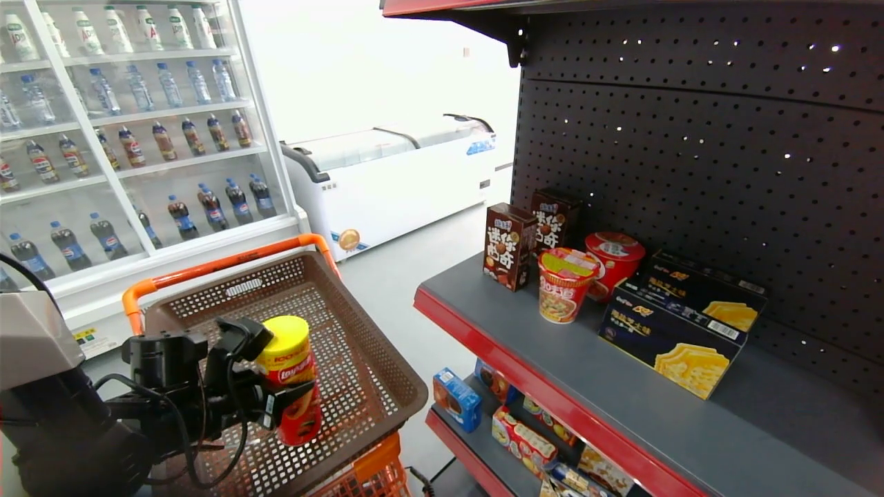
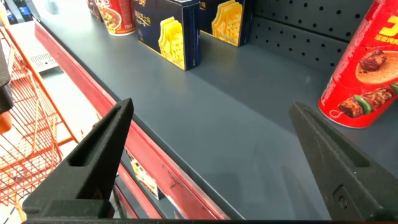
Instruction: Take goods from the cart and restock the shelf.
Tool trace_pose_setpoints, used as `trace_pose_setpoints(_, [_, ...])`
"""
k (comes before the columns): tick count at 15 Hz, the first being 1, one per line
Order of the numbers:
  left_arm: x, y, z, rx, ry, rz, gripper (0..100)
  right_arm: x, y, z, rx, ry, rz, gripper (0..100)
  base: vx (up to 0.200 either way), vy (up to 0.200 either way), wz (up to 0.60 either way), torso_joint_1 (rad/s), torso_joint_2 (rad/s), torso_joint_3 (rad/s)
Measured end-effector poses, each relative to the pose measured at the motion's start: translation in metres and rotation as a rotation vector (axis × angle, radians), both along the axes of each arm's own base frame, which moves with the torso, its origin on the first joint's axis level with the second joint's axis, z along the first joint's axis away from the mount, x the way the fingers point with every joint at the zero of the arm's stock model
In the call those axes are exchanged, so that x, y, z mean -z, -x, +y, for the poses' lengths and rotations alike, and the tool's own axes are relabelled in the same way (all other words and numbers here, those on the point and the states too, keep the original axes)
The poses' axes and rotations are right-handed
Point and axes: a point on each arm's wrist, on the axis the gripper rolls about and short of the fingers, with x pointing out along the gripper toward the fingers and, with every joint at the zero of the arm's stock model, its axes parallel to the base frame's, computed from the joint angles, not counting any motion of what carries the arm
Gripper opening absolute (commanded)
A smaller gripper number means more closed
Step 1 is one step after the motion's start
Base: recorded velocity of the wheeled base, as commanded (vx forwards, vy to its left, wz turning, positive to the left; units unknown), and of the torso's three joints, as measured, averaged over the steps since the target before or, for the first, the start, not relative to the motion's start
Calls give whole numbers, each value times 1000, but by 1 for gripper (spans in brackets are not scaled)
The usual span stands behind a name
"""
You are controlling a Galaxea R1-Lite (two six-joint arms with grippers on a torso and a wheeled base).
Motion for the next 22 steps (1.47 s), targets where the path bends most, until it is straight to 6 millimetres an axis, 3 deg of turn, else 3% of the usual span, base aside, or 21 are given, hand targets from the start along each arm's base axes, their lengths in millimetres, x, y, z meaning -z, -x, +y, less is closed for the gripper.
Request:
trace_pose_setpoints(4, [-28,16,5,-46,-17,-81,0,0,0,0,0,0,0,100,0,0,0,0,0,0])
trace_pose_setpoints(8, [-87,51,8,-193,-40,-95,0,0,0,0,0,0,0,100,0,0,0,0,0,0])
trace_pose_setpoints(12, [-148,132,4,-282,-32,-112,0,0,0,0,0,0,0,100,0,0,0,0,0,0])
trace_pose_setpoints(14, [-163,177,0,-316,11,-181,0,0,0,0,0,0,0,100,0,0,0,0,0,0])
trace_pose_setpoints(18, [-160,245,-5,-329,82,-354,0,0,0,0,0,0,0,100,0,0,0,0,0,0])
trace_pose_setpoints(22, [-130,296,-8,-281,96,-483,0,0,0,0,-1,0,0,100,0,0,0,0,0,0])
